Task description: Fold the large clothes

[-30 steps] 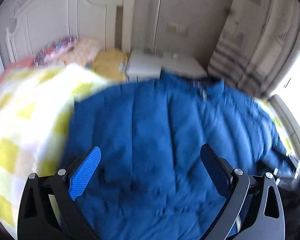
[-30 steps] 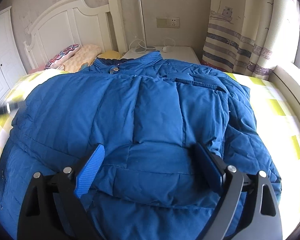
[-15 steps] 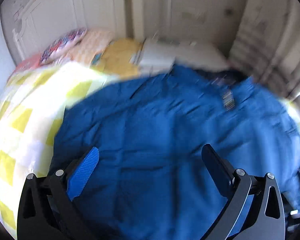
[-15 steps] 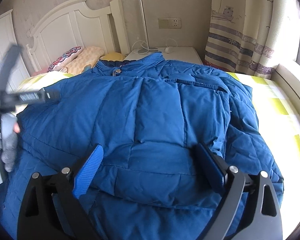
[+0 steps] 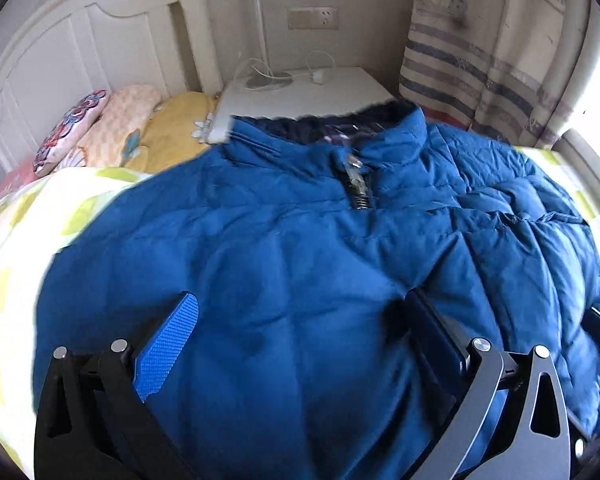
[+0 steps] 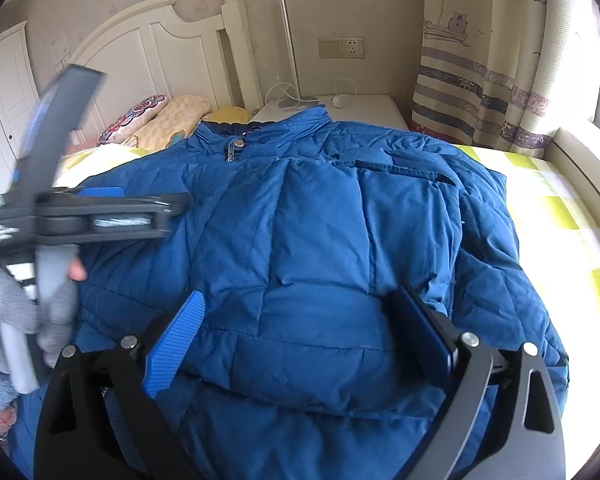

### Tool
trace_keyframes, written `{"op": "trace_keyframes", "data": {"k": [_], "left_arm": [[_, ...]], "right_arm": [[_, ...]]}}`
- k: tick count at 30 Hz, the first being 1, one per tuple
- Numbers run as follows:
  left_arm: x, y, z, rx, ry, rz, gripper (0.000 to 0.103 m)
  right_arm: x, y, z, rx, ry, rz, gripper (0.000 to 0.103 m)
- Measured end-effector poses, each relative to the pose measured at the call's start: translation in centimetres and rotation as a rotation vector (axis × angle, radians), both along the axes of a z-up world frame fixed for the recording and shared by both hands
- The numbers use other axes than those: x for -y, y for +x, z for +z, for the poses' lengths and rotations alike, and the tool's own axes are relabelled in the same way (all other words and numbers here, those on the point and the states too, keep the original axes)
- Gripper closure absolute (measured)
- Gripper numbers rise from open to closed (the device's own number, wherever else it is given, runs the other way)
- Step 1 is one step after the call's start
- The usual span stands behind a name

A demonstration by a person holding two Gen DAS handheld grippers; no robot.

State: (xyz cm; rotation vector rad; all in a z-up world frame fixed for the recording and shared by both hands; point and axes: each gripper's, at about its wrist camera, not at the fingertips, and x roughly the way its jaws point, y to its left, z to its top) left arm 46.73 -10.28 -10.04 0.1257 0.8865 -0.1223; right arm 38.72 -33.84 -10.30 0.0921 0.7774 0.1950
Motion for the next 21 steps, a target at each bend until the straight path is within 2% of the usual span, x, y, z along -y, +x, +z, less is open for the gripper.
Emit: {"op": "trace_keyframes", "data": {"k": [3,7,9,11,13,18,21], "left_arm": [[-3.2,-1.5,1.1,0.065,-0.024,0.087,0.004],[-8.7,-3.4,0.0,0.044,-0.074,0.225,0.004],[-9.7,-3.8,-1.8,0.032,-0.048,0.191,0.004],[-9.1,-4.4,-2.1,0.063,0.005,0.165,0.004],[-8.6,-4.3,-2.2,0.061,0.039,0.173,0.004],[-9.2,-4.7,-2.1,0.064,0.015,0.174,0.004],[-9.1,-4.6,-2.1,0.064,0.017,0.174,0.004]], "right_arm": [[0.0,-0.1,0.1,0.002,0.003,0.001,0.008],[0.0,-0.1,0.0,0.002,0.003,0.001,0.007],[-0.1,-0.1,0.0,0.002,0.003,0.004,0.007],[-0.3,-0.1,0.0,0.001,-0.004,0.003,0.006],[-0.4,-0.1,0.0,0.003,-0.010,0.002,0.006],[-0.6,-0.4,0.2,0.020,-0.023,-0.008,0.007],[-0.2,-1.3,0.9,0.064,-0.012,-0.052,0.008]]}}
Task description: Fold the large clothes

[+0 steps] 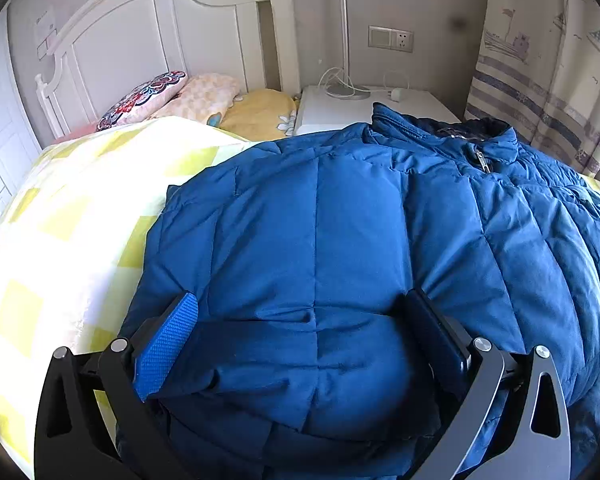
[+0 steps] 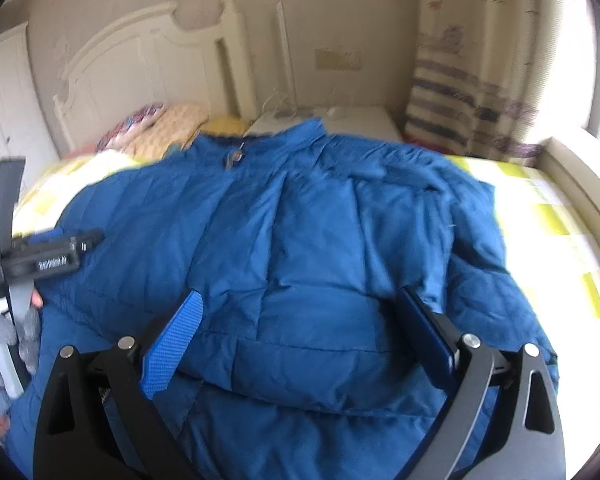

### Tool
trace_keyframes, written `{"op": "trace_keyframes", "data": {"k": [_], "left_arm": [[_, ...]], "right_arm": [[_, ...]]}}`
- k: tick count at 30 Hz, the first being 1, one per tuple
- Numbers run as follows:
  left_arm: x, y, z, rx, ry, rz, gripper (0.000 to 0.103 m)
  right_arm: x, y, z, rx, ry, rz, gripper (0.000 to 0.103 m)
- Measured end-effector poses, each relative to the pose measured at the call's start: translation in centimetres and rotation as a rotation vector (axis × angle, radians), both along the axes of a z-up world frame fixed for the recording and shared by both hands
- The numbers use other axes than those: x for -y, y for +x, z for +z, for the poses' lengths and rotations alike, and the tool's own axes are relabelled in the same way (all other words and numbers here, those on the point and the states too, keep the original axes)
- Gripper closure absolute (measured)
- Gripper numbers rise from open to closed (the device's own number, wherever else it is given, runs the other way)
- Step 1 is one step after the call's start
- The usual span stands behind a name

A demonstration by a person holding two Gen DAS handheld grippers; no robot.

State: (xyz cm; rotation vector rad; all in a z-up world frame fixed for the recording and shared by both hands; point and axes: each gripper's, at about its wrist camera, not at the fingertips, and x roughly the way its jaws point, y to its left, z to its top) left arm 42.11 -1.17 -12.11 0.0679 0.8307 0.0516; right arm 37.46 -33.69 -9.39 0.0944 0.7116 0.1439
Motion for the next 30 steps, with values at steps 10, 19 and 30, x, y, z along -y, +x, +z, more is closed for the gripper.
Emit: {"op": "trace_keyframes", "data": {"k": [10,19,30], "left_arm": [[0.0,0.3,-0.1,0.001,-0.002,0.000,0.004],[0.0,0.4,-0.1,0.003,-0.011,0.000,0.004],[0.1,0.3,-0.1,0.006,-0.013,0.002,0.004]], "right_arm": [[-4.2,3.7,4.6,0.056,-0.126,0.021,0.004],[-4.7,7.4,0.6,-0.093,-0.183,0.027,0.003],[-0.3,5.5,0.8,-0.093,-0.118,-0.106,0.003]]}}
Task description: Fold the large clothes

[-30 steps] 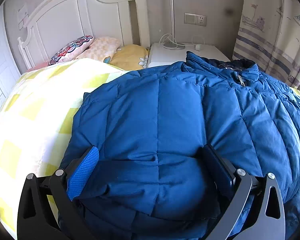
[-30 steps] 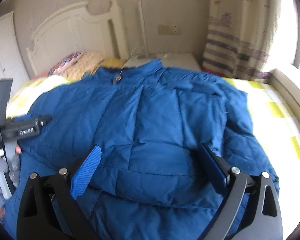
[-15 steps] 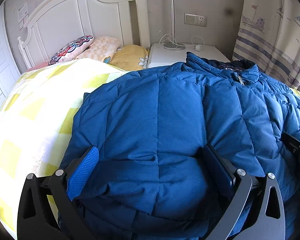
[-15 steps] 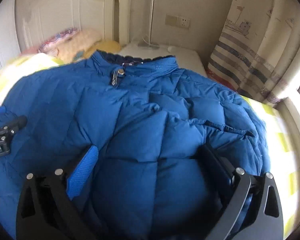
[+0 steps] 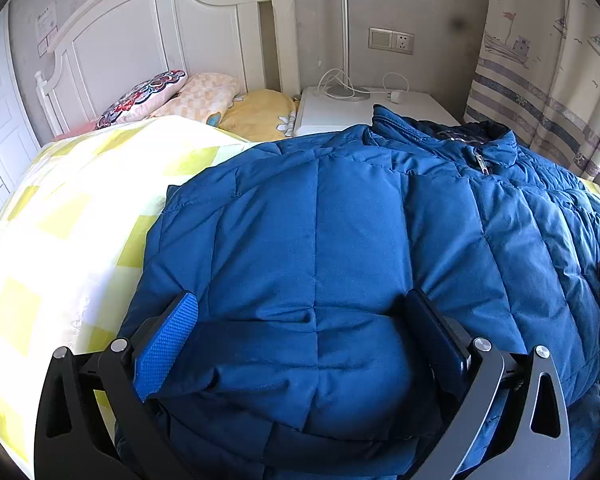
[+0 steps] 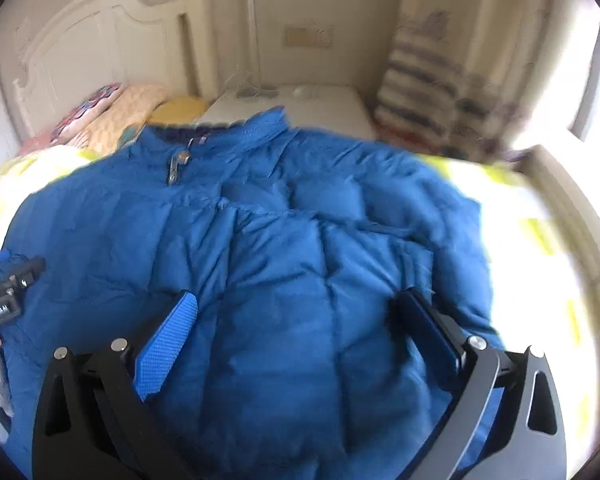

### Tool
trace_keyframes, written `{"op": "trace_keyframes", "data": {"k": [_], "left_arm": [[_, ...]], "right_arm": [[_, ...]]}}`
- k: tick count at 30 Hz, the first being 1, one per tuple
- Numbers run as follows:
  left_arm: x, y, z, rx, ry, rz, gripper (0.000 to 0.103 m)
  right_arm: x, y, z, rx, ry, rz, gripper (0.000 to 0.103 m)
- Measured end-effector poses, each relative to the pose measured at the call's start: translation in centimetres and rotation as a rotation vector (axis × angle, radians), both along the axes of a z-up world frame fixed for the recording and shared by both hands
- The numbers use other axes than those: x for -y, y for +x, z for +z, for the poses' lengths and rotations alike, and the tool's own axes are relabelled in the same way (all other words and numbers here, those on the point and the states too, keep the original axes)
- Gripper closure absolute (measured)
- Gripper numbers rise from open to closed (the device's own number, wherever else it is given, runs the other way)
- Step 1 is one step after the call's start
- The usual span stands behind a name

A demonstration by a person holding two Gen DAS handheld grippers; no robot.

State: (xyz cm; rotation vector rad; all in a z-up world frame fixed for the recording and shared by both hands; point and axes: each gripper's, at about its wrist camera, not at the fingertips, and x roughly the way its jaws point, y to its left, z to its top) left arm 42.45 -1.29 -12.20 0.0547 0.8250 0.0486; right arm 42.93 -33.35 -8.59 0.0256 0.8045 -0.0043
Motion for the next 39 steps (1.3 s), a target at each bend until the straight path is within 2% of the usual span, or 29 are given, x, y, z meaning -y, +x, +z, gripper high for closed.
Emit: {"op": "trace_keyframes", "data": {"k": [2,3,5,7,10,15,18,21,23,25,27,28,31,32,35,39], "left_arm": [[-0.1,0.0,0.0,0.000,0.002,0.000,0.004],[0.0,0.0,0.0,0.000,0.000,0.000,0.004],[0.0,0.0,0.0,0.000,0.003,0.001,0.004],[0.0,0.0,0.0,0.002,-0.001,-0.001,0.004],[-0.1,0.1,0.0,0.000,0.003,0.000,0.004],[0.1,-0.1,0.2,0.002,0.004,0.001,0.004],[0.2,-0.1,0.1,-0.004,0.010,0.000,0.004],[-0.1,-1.0,0.9,-0.022,-0.004,-0.020,0.005],[0.1,-4.0,2.7,0.014,-0.053,-0.069,0.005],[1.1,-7.6,4.4,0.050,-0.080,-0.161,0.005],[2.6,-10.0,4.3,0.050,-0.040,-0.224,0.005],[3.6,-10.7,3.4,0.025,-0.008,-0.243,0.005],[5.9,-10.3,-0.9,-0.123,0.094,-0.280,0.004],[5.8,-10.3,-1.1,-0.099,0.076,-0.274,0.004],[4.8,-9.5,-0.7,-0.147,0.036,-0.252,0.004],[1.8,-11.4,0.6,-0.096,0.047,-0.165,0.004]], "right_arm": [[-0.8,-2.9,1.9,0.111,0.020,0.029,0.003],[-1.4,-3.8,2.2,0.123,0.008,0.051,0.003],[-2.6,-4.9,1.0,0.084,-0.054,0.110,0.003],[-3.0,-4.9,-1.9,-0.001,-0.100,0.163,0.002],[-2.4,-4.7,-2.0,-0.008,-0.059,0.164,0.002],[-2.5,-4.6,-2.4,-0.005,-0.089,0.163,0.002],[-2.2,-4.3,-2.5,-0.016,-0.046,0.175,0.002],[-1.1,-4.8,-1.3,-0.014,0.033,0.171,0.002],[-0.6,-7.2,0.4,0.023,0.087,0.150,0.002],[-0.9,-9.3,1.5,0.061,0.110,0.190,0.002],[-1.6,-10.3,1.4,0.047,0.072,0.225,0.002],[-2.1,-10.4,0.6,0.013,0.045,0.245,0.002],[-3.7,-9.5,-3.3,-0.137,-0.023,0.279,0.002],[-3.8,-9.6,-3.0,-0.124,-0.035,0.276,0.002],[-3.7,-9.5,-2.8,-0.140,-0.036,0.269,0.003],[-1.3,-11.1,-1.6,-0.109,-0.022,0.211,0.003]]}}
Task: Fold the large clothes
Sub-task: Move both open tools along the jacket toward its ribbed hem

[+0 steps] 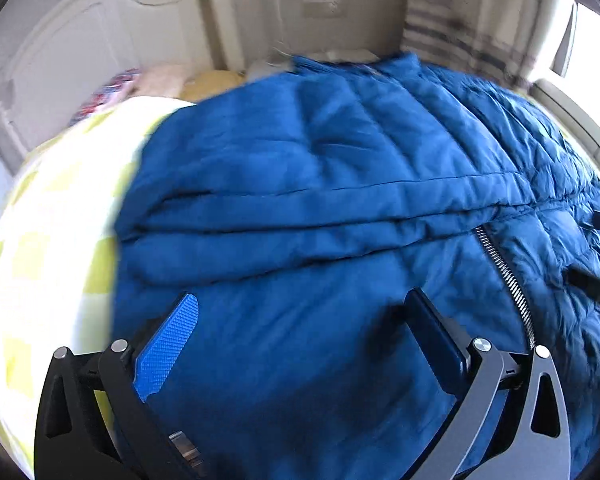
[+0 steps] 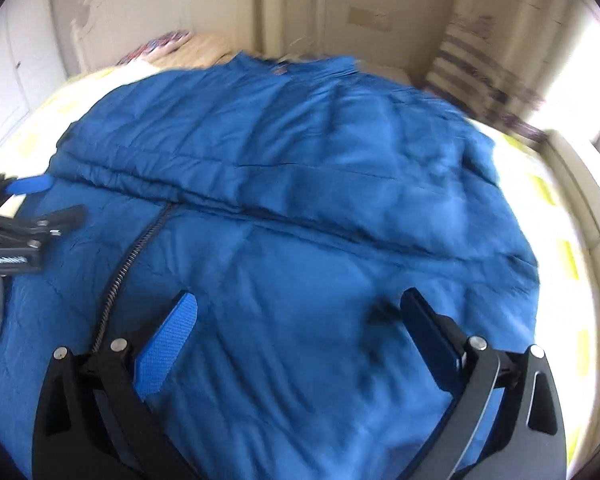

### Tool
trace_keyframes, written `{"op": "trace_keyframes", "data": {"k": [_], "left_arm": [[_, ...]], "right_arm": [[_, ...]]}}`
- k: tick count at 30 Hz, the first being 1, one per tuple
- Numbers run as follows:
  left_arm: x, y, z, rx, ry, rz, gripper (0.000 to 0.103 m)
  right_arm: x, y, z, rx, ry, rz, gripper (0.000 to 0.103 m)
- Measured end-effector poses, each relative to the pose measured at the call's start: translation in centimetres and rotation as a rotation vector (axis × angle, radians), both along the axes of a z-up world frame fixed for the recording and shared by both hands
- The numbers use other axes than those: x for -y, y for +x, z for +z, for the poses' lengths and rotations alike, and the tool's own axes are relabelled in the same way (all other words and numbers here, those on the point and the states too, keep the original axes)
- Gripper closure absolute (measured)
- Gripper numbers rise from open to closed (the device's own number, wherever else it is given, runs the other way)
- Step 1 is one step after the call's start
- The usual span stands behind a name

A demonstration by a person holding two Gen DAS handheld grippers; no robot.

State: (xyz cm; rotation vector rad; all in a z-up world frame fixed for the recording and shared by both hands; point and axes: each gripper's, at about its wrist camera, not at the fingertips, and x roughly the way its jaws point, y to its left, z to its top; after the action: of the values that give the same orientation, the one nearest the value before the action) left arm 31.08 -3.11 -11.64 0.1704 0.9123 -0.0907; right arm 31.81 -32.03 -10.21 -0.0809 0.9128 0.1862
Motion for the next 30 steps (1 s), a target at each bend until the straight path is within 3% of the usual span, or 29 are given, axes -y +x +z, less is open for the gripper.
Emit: {"op": "trace_keyframes", "data": {"k": [3,5,6,9,11,13,15,17,19,22,27,30], "left_arm": [[-3.0,-0.7,-1.5,-0.041,-0.013,0.077,0.004],[-4.9,-0.6,-1.6,-0.052,-0.106,0.093,0.004],[-5.2,-0.5,-1.6,-0.054,-0.107,0.111,0.004],[-4.5,-1.7,-0.7,-0.001,-0.038,0.156,0.005],[-3.6,-3.7,0.7,0.040,-0.075,0.109,0.005],[-2.0,-6.0,1.4,0.058,-0.096,0.045,0.005],[0.6,-8.4,1.1,0.057,-0.052,-0.050,0.005],[2.8,-9.5,-1.0,0.025,0.049,-0.101,0.004],[3.5,-9.9,-1.9,0.048,0.109,-0.102,0.004],[2.0,-10.4,-1.1,0.023,0.084,-0.044,0.004],[-2.3,-14.7,0.8,0.095,0.029,0.017,0.004],[-4.8,-14.9,-1.6,0.019,0.027,0.069,0.004]], "right_arm": [[3.6,-0.9,-1.1,-0.023,0.010,-0.088,0.002],[5.7,-1.4,-2.1,-0.033,0.114,-0.088,0.002],[6.0,-1.5,-2.0,-0.031,0.132,-0.095,0.002],[5.1,-2.3,-1.1,-0.018,0.056,-0.147,0.003],[3.8,-4.5,0.5,0.039,0.129,-0.088,0.003],[1.6,-6.7,1.5,0.073,0.115,0.000,0.003],[-1.0,-8.3,1.0,0.059,0.059,0.111,0.003],[-3.1,-9.2,-1.0,-0.004,0.004,0.180,0.003],[-3.7,-9.6,-2.2,-0.006,-0.035,0.158,0.003],[-2.7,-10.3,-1.4,-0.015,-0.029,0.100,0.003],[0.9,-13.9,1.0,0.060,-0.004,0.041,0.003],[3.3,-14.5,-1.3,-0.004,-0.037,-0.022,0.003]]}}
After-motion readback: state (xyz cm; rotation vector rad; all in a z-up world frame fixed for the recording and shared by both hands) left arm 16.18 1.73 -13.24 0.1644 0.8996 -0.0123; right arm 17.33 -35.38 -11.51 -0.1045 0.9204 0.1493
